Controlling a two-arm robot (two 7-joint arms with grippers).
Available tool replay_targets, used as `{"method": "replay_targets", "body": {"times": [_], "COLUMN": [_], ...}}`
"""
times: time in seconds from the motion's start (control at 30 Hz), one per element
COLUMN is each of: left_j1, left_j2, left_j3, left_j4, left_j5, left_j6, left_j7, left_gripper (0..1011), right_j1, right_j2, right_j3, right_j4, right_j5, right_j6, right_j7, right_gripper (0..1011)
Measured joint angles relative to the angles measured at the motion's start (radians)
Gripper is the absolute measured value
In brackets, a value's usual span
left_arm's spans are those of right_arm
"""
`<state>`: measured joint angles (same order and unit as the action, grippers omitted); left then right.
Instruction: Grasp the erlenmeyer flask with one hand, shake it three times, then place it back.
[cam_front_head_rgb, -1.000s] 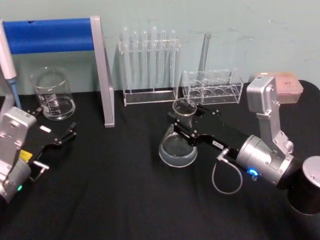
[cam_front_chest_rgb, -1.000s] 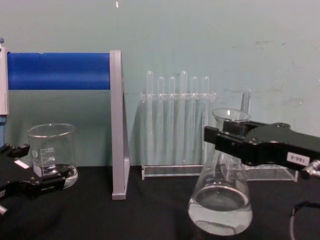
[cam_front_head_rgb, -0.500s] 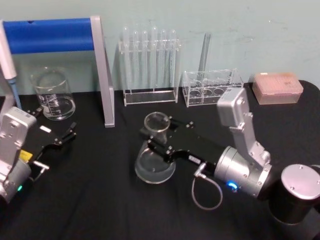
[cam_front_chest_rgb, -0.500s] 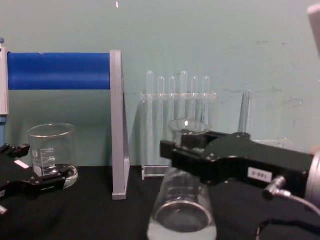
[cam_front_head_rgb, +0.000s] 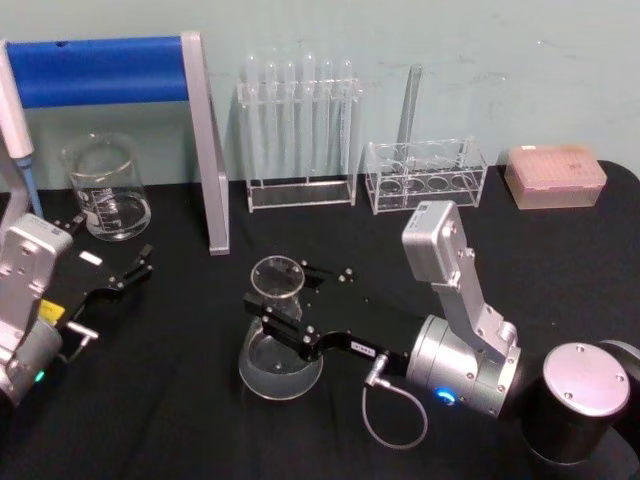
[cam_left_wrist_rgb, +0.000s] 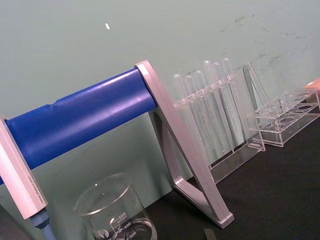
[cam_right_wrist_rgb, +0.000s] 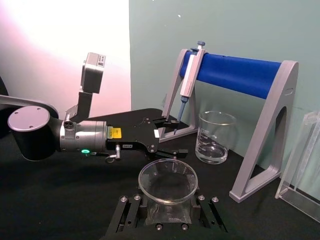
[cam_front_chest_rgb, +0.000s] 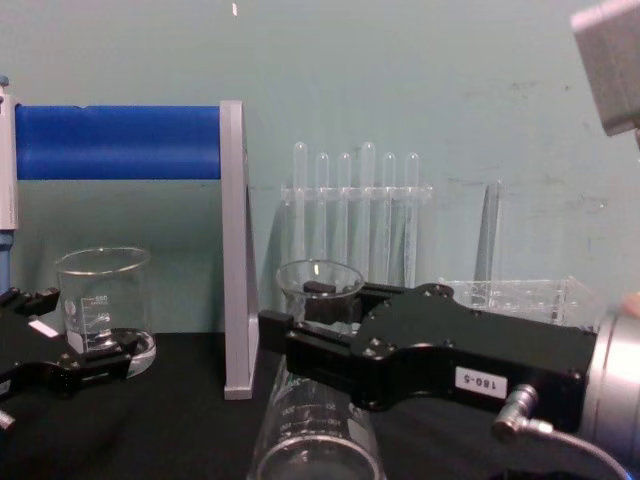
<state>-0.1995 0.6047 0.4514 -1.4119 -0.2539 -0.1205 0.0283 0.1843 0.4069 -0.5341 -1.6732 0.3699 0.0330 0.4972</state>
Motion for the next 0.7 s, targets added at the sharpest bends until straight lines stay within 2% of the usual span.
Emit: {"method": "replay_targets", "body": {"times": [0.3, 0.5, 0.7], "left_j1": [0.0, 0.0, 0.0], "left_j2": [0.0, 0.0, 0.0], "left_j3": [0.0, 0.0, 0.0], "left_j4": [0.0, 0.0, 0.0], "left_j5": [0.0, 0.0, 0.0], "left_j6": [0.0, 0.0, 0.0], "left_j7": [0.0, 0.0, 0.0], "left_gripper": [1001, 1001, 1001], "right_j1": [0.006, 0.012, 0.017], "right_j2": [0.002, 0.004, 0.007], "right_j3": [0.012, 0.05, 0.106], "right_j4": [0.013, 0.031, 0.055], "right_j5": [-0.006, -0.009, -0.01], "right_j6": [-0.004, -0.007, -0.009], "right_j7": [-0.018, -0.05, -0.089], "right_gripper": [449, 449, 449]}}
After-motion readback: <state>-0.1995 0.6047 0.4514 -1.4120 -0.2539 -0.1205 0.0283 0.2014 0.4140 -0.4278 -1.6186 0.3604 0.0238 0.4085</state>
